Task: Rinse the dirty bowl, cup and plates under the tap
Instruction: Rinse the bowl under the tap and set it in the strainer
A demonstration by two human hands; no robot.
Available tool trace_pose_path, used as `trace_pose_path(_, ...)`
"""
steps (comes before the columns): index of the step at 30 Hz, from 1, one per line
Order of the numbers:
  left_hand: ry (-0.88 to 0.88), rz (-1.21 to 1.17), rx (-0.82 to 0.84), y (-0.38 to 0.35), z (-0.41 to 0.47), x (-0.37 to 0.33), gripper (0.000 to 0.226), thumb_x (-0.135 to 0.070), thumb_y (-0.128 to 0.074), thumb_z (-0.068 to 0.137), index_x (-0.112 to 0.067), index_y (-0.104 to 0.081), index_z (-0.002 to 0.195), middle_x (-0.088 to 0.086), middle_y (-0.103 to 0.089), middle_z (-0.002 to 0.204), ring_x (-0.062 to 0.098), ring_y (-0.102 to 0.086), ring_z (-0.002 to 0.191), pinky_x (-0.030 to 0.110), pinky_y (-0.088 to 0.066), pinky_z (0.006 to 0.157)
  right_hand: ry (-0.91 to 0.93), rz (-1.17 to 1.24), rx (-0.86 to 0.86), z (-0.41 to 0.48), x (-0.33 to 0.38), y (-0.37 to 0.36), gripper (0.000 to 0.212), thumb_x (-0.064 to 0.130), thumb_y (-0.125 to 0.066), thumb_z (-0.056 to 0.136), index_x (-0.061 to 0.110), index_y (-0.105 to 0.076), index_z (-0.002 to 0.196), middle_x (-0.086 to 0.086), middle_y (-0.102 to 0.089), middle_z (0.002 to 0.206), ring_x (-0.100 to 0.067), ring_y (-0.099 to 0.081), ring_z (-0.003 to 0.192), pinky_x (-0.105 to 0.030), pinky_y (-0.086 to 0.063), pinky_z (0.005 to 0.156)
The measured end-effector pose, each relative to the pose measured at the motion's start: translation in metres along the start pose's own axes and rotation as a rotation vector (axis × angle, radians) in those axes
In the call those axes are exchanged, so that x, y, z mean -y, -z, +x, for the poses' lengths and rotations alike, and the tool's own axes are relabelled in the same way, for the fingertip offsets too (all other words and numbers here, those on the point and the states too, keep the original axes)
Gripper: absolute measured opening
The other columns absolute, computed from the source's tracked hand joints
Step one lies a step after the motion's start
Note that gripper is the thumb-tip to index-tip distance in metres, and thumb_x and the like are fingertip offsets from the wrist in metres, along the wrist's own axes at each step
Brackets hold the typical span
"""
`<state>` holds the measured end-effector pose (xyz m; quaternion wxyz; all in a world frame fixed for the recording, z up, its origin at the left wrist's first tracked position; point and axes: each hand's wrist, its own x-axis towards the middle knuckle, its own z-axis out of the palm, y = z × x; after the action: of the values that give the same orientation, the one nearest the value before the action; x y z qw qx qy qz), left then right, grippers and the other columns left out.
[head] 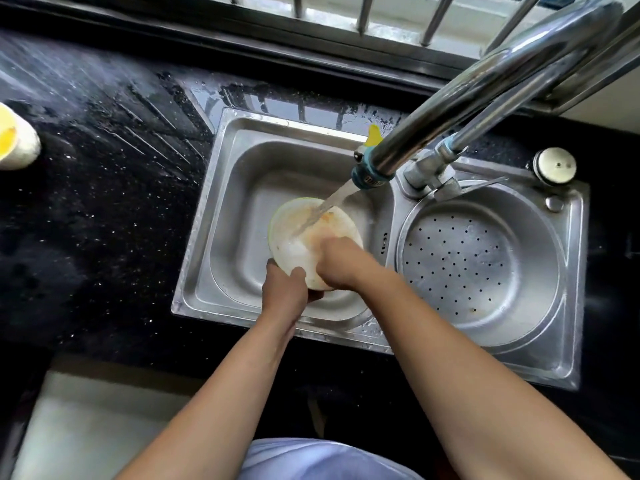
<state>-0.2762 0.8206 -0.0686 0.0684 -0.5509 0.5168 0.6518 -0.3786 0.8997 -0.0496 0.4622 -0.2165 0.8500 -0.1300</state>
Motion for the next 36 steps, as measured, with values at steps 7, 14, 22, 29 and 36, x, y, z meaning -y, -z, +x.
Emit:
trace_pose_path(7, 0.000, -0.050, 0.021, 0.006, 0.001, -0.004, 0.047, -0.001, -0.051, 0.088, -0.014, -0.057, 0.133, 0.014, -0.069, 0.123, 0.037, -0.071, 0.106, 0.049, -0.068, 0.068, 0.028, 0.060, -0.043, 0.009, 0.001, 0.008, 0.045, 0.015, -0.043, 0.089, 0.017, -0.074, 0.122, -0.009, -0.068, 0.134, -0.029, -0.060, 0.120, -0.029, -0.045, 0.094)
trace_pose_path(14, 0.015, -0.053, 0.010, 0.016, 0.005, -0.008, 0.044, -0.002, -0.052, 0.091, -0.008, -0.057, 0.134, 0.020, -0.067, 0.128, 0.041, -0.072, 0.105, 0.057, -0.067, 0.073, 0.017, -0.066, -0.049, 0.013, 0.003, -0.003, 0.032, 0.017, -0.047, 0.094, 0.012, -0.072, 0.113, -0.014, -0.071, 0.118, -0.032, -0.062, 0.106, -0.033, -0.047, 0.081)
trace_pose_path(22, -0.003, -0.040, -0.034, 0.023, 0.012, -0.009, 0.037, -0.005, -0.058, 0.093, -0.010, -0.053, 0.130, 0.018, -0.067, 0.127, 0.041, -0.070, 0.107, 0.059, -0.065, 0.079, 0.058, -0.085, 0.067, 0.010, 0.012, 0.015, 0.040, 0.011, -0.047, 0.089, 0.016, -0.077, 0.116, -0.011, -0.074, 0.119, -0.029, -0.065, 0.110, -0.038, -0.054, 0.094)
trace_pose_path(29, -0.013, -0.040, -0.048, 0.023, 0.019, -0.015, 0.042, -0.008, -0.054, 0.092, -0.008, -0.058, 0.134, 0.021, -0.070, 0.123, 0.042, -0.073, 0.106, 0.062, -0.065, 0.077, 0.160, 0.049, -0.013, 0.008, 0.026, 0.001, 0.027, 0.025, -0.064, 0.092, 0.020, -0.079, 0.114, -0.006, -0.078, 0.115, -0.024, -0.067, 0.107, -0.031, -0.051, 0.089)
trace_pose_path(36, 0.017, -0.004, -0.031, 0.022, 0.014, -0.012, 0.038, -0.013, -0.060, 0.091, -0.009, -0.057, 0.128, 0.020, -0.072, 0.122, 0.036, -0.074, 0.103, 0.055, -0.065, 0.083, 0.154, 0.003, 0.030, 0.005, 0.038, -0.010, 0.033, 0.023, -0.056, 0.098, 0.019, -0.069, 0.128, -0.013, -0.072, 0.125, -0.032, -0.064, 0.116, -0.031, -0.048, 0.091)
